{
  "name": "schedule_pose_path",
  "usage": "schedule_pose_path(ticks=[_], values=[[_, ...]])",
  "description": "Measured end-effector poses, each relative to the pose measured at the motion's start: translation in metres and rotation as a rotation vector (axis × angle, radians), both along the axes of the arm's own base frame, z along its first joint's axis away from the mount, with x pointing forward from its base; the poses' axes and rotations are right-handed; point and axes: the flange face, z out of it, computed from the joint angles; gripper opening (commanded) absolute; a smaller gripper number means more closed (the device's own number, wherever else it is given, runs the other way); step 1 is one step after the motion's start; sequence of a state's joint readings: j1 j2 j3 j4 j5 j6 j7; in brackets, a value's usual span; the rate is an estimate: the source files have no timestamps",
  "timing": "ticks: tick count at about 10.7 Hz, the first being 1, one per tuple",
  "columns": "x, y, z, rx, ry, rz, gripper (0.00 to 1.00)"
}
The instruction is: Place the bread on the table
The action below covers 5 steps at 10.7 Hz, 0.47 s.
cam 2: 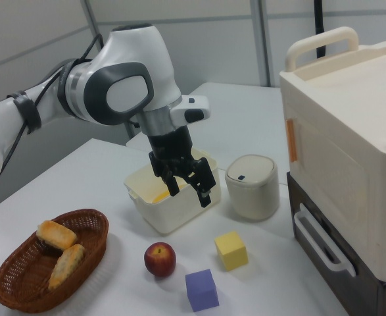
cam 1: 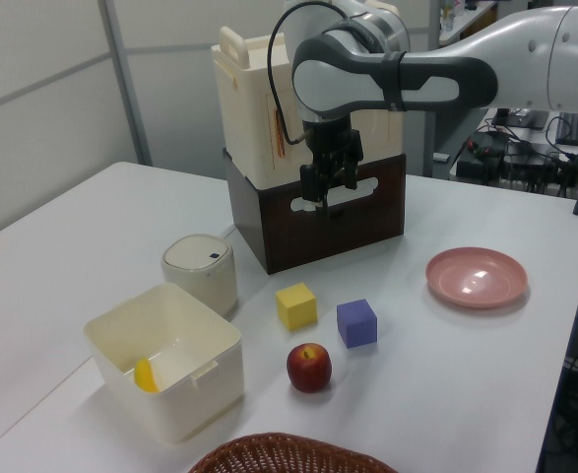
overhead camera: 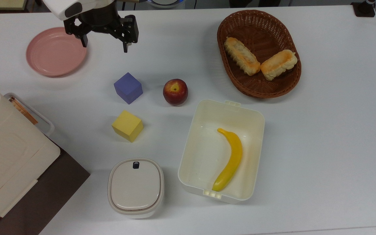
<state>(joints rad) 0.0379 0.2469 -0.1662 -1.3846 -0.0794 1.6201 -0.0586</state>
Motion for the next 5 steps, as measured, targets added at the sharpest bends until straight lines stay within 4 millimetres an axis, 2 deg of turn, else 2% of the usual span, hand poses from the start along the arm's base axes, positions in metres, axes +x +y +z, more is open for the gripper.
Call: schedule_pose_path(ticks=[5], values=[[0.0009, 0.0079, -0.0002, 0.004, 0.007, 0.074, 1.0]])
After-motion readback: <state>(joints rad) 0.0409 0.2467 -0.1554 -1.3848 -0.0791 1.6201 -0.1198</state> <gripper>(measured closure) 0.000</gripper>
